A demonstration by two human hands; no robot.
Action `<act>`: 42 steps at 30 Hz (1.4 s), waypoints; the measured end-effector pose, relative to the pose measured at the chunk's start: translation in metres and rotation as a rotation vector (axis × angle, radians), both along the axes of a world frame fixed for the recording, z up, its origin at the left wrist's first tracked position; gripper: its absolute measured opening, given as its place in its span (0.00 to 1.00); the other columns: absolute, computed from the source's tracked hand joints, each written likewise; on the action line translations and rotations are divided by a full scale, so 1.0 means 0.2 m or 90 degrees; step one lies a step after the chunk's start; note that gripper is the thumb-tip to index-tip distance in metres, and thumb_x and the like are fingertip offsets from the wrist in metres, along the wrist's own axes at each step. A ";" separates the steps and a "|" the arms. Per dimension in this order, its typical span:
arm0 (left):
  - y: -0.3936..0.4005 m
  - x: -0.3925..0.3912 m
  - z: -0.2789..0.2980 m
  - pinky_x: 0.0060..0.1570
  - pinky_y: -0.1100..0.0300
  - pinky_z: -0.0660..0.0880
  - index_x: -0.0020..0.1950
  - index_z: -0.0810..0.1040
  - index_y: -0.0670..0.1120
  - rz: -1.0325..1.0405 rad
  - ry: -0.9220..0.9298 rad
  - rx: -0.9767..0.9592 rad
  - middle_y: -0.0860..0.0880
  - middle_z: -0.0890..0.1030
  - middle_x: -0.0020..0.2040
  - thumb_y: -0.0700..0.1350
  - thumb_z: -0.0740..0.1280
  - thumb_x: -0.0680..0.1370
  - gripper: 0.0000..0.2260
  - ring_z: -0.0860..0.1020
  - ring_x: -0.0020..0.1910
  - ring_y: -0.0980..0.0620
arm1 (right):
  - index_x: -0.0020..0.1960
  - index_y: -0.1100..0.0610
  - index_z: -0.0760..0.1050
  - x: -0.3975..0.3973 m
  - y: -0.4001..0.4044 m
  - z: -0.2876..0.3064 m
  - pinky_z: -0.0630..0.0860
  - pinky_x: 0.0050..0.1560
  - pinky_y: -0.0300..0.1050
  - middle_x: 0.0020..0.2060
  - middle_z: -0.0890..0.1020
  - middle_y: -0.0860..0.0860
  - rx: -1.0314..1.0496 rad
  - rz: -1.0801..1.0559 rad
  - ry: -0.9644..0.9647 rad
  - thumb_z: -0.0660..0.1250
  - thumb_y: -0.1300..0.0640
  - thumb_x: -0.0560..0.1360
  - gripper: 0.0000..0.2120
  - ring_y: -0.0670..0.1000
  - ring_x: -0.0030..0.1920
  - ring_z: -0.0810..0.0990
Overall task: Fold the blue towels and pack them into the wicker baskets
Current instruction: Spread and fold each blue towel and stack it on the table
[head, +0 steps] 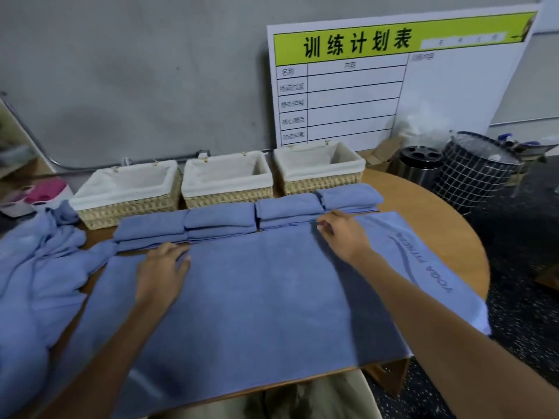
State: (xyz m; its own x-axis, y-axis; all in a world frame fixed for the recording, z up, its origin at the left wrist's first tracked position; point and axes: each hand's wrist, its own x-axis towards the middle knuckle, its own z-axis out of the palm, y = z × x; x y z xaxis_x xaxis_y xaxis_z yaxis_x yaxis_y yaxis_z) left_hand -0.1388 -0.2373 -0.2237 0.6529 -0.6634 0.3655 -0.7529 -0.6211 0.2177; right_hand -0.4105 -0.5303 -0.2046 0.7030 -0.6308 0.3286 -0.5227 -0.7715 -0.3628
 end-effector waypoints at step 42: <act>0.02 0.08 0.00 0.36 0.51 0.72 0.60 0.74 0.46 -0.063 0.092 -0.063 0.46 0.68 0.58 0.46 0.67 0.80 0.10 0.71 0.38 0.50 | 0.58 0.57 0.71 0.01 0.04 -0.04 0.74 0.42 0.54 0.53 0.70 0.53 -0.001 0.064 -0.043 0.52 0.36 0.81 0.25 0.58 0.41 0.76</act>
